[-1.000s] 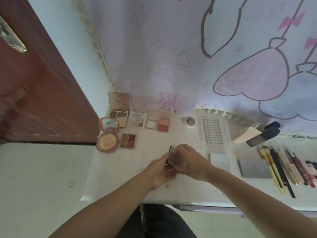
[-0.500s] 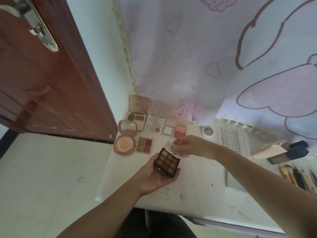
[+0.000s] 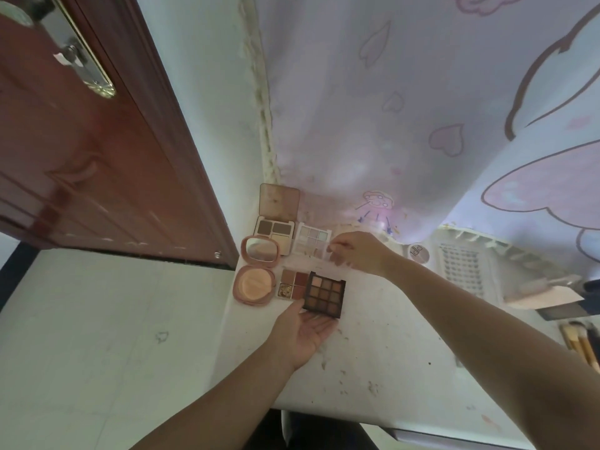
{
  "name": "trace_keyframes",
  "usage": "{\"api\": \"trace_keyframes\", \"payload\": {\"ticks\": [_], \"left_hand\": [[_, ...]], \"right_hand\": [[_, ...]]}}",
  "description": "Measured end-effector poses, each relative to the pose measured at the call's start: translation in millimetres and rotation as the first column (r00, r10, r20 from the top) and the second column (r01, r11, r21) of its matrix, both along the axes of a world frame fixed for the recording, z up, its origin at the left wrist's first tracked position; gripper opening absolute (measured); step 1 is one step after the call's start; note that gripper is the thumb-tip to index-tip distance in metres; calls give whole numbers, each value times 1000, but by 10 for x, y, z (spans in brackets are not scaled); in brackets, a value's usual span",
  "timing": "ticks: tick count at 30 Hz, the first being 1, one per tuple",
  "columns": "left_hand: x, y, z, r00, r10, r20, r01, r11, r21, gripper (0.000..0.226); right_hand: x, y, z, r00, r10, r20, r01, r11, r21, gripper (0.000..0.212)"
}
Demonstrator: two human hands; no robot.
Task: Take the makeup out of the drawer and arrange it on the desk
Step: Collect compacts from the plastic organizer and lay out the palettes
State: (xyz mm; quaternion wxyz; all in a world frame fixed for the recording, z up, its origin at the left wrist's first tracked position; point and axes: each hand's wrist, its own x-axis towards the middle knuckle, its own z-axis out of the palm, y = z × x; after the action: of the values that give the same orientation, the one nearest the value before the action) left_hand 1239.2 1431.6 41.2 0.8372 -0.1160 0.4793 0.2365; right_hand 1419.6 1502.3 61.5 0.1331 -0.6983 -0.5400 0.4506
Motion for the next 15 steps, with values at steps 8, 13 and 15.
{"api": "trace_keyframes", "payload": {"ticks": [8,13,15], "left_hand": [[133,31,93,997,-22,-76,20,1000,-21,56],[193,9,130,997,-2,-80,3,1000,12,53],[209,3,119,995,19,-102,-17,1000,14,53]], "right_hand": [[83,9,-56,998,30,49,-31,999,35,25],[80,-66,-77,990,95,102,-102,993,61,32],[107,-138,-56,991,82,110,-93,991,100,38]]}}
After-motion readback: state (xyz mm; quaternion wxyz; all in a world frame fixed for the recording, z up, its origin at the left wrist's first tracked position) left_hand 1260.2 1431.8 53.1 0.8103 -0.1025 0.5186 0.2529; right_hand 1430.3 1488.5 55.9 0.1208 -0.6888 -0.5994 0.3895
